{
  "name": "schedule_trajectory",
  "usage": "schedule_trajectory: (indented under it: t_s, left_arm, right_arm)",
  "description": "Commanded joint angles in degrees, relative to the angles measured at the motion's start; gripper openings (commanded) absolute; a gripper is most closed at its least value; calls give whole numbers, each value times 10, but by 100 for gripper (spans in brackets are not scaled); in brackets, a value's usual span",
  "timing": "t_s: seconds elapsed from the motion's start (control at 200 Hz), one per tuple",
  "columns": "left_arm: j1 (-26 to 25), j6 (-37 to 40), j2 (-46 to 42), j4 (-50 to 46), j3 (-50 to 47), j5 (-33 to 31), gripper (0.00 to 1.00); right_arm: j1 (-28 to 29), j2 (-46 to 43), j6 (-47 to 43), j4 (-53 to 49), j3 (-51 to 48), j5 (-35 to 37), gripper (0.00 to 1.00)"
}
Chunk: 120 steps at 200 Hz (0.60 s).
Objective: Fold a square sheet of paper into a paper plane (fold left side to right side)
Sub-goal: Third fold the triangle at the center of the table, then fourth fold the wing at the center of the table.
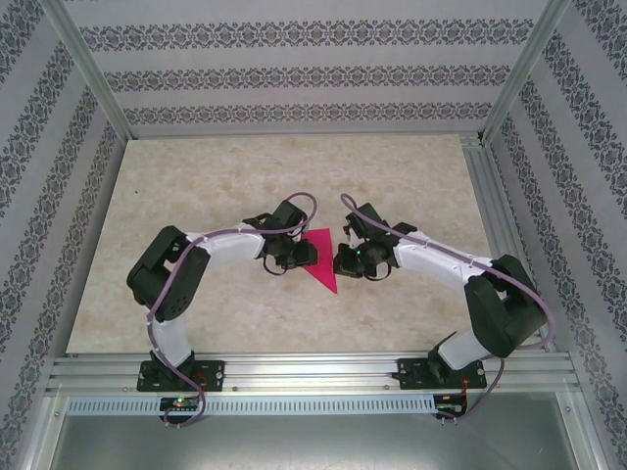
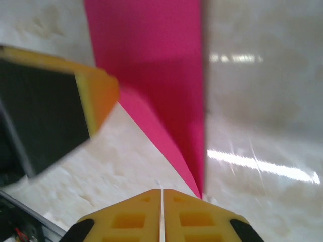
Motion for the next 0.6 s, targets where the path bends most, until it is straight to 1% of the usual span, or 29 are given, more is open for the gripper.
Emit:
schedule_trajectory:
  t_s: [0.0,0.13,0.19,0.275,0.38,0.495,0.595]
  left_arm:
    - [16,8,-63,-33,24,-9,39]
    - [38,6,-107,-43,-1,-12,50]
    - [48,2,-118,-46,-16,-12,53]
    - [56,-8,-127,-36,-42,-6,54]
    - [58,-27,-125,0,-70,12,55]
    - [58,-50,-101,47,-82,51,56]
    - [58,-56,-80,58,-77,56,56]
  right_arm:
    - [-5,41,-45,30,39,-15,12]
    - [-12,89,-70,32,77,-12,12]
    - [-17,105,-74,35,84,-16,12]
    - [-21,117,-80,40,85,-13,12]
    - [-25,127,-86,36,81,-1,12]
    - [-28,134,-89,37,74,8,12]
    - [-29,138,-90,38,73,10,12]
